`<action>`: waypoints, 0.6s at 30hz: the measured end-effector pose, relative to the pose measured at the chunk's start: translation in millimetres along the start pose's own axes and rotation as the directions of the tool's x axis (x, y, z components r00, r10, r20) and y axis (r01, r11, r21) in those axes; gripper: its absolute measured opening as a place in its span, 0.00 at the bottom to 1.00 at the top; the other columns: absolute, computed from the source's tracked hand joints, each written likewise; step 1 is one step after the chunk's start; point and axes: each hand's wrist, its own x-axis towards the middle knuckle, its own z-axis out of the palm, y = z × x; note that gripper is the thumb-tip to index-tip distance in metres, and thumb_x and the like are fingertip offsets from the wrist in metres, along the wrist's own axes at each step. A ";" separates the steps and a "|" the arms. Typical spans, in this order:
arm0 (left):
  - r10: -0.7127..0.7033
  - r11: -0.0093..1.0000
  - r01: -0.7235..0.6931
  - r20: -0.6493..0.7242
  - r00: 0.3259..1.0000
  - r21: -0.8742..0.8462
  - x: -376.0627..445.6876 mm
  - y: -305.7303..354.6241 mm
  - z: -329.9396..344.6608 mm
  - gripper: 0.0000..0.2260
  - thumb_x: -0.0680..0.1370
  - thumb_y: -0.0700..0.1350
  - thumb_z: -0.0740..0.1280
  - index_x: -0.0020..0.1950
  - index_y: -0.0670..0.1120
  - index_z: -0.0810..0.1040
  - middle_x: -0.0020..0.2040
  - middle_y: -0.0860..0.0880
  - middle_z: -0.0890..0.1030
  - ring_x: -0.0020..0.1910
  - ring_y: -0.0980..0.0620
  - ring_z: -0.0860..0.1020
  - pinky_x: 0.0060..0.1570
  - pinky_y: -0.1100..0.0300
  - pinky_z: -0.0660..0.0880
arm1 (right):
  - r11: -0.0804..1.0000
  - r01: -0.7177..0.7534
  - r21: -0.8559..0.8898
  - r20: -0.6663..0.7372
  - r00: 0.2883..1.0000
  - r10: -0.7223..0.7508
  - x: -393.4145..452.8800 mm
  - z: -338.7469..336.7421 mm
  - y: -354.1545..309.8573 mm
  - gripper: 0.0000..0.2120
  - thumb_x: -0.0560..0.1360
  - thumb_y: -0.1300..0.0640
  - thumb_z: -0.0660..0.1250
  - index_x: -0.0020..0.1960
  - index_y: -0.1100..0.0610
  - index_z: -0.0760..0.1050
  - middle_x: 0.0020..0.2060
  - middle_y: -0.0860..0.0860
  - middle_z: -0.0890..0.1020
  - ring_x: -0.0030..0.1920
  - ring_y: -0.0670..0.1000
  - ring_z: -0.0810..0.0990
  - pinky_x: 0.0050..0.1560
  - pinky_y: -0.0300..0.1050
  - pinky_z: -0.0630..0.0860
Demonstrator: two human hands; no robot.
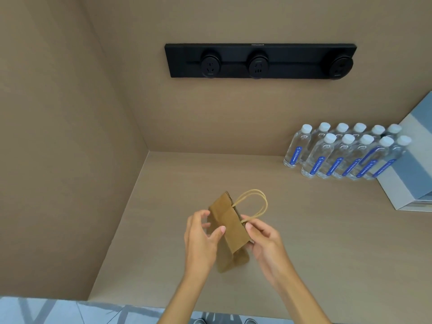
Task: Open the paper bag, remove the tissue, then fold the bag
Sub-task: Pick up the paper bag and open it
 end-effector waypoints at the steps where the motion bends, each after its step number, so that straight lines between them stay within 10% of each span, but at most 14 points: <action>1: -0.028 0.999 0.030 0.041 0.999 -0.029 -3.0 1.0 0.7 0.19 0.73 0.42 0.76 0.55 0.59 0.72 0.59 0.51 0.80 0.54 0.56 0.80 0.45 0.78 0.71 | 1.000 -0.012 -0.010 0.016 1.000 0.013 -1.2 0.9 1.0 0.14 0.74 0.59 0.67 0.57 0.62 0.81 0.55 0.62 0.83 0.51 0.56 0.83 0.46 0.45 0.80; 7: -0.111 0.962 0.190 0.357 0.927 -0.194 -23.2 10.3 1.3 0.48 0.63 0.64 0.75 0.79 0.51 0.62 0.65 0.61 0.78 0.65 0.69 0.74 0.61 0.69 0.72 | 0.995 -0.091 -0.033 0.080 0.992 0.093 -8.9 12.6 5.1 0.22 0.69 0.59 0.74 0.63 0.59 0.78 0.54 0.57 0.85 0.55 0.55 0.84 0.49 0.44 0.80; 18: -0.135 0.857 0.331 0.446 0.885 -0.396 -23.4 10.9 -9.9 0.45 0.68 0.46 0.79 0.80 0.46 0.59 0.58 0.65 0.83 0.61 0.65 0.80 0.55 0.68 0.78 | 0.960 -0.207 0.187 0.089 0.977 0.194 -13.8 15.2 9.1 0.20 0.67 0.63 0.73 0.60 0.57 0.81 0.57 0.62 0.83 0.58 0.59 0.81 0.50 0.52 0.80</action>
